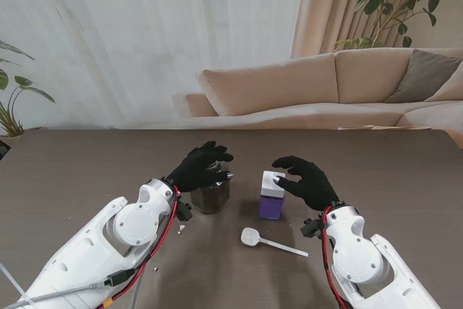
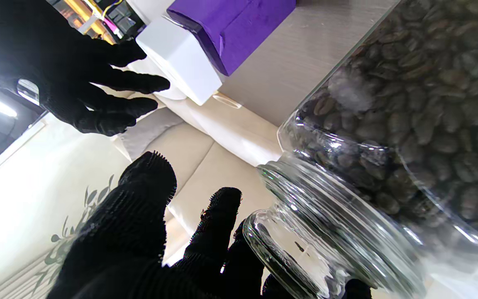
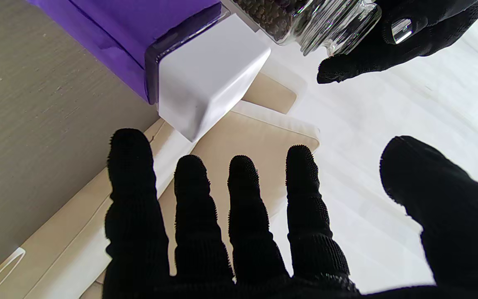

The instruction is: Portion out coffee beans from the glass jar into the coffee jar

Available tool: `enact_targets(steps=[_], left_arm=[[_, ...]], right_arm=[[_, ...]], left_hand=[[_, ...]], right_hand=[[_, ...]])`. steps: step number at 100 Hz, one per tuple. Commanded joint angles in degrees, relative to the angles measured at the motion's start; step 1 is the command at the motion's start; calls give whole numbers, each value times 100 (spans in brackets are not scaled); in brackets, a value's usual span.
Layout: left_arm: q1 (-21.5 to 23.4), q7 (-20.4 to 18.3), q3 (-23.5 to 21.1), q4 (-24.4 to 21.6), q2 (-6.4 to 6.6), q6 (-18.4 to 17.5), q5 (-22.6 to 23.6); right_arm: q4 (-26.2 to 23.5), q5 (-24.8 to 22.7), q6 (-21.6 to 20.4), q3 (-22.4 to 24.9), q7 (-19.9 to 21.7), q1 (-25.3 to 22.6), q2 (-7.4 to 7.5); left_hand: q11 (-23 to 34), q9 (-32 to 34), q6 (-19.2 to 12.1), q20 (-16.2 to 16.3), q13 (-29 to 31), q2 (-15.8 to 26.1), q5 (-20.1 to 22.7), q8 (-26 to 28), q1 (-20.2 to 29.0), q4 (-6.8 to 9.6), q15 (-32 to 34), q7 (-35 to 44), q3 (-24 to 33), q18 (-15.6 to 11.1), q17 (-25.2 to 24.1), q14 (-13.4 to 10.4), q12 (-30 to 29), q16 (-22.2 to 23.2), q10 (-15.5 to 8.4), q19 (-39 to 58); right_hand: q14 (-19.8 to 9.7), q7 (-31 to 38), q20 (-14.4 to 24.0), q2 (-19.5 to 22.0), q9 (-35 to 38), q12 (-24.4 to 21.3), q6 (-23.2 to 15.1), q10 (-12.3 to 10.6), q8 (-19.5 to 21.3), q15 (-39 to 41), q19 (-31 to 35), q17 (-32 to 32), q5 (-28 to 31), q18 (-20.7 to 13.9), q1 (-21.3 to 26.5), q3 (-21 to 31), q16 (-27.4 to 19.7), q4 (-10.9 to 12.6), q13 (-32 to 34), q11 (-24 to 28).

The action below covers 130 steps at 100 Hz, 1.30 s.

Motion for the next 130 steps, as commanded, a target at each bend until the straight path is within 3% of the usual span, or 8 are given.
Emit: enact_targets(steps=[1, 44, 79, 130], left_arm=[[348, -445, 236, 383, -2, 123, -2], [206, -699, 315, 298, 40, -25, -126], [20, -778, 51, 184, 77, -318, -71], [-589, -1191, -160, -103, 165, -592, -49]], right_arm=[[-20, 4, 1, -3, 67, -24, -26], [-33, 24, 16, 4, 94, -32, -22], [-21, 42, 39, -3, 111, -22, -21], [-1, 84, 81, 8, 115, -7, -28]], left_hand=[[546, 672, 52, 83, 680, 271, 22, -15, -62, 55, 816, -23, -118, 431, 623, 1453, -13, 31, 879, 493], [544, 686, 44, 72, 687, 294, 44, -8, -84, 49, 810, -18, -124, 426, 648, 1423, -13, 27, 845, 494], [542, 682, -3, 63, 683, 283, 30, -3, -90, 45, 806, -17, -166, 433, 640, 1392, -20, 15, 789, 489], [545, 733, -47, 38, 749, 287, 84, 20, -94, 47, 814, 12, -239, 468, 692, 1410, -25, 2, 742, 489]], right_hand=[[-42, -26, 122, 112, 71, -32, -3, 27, 36, 28, -175, -1948, 120, -88, -133, 50, 8, 140, 18, -43], [-30, -16, 124, 129, 90, -31, 33, 49, 33, 35, -172, -1934, 153, -76, -136, 55, 11, 141, 36, -36], [-44, -6, 129, 133, -31, -37, 92, 91, 30, 46, -144, -1907, 178, -81, -133, 68, 12, 142, 35, -46], [-42, 8, 123, 144, -80, -41, 115, 101, 28, 97, -117, -1925, 168, -85, -131, 86, 28, 139, 31, 6]])
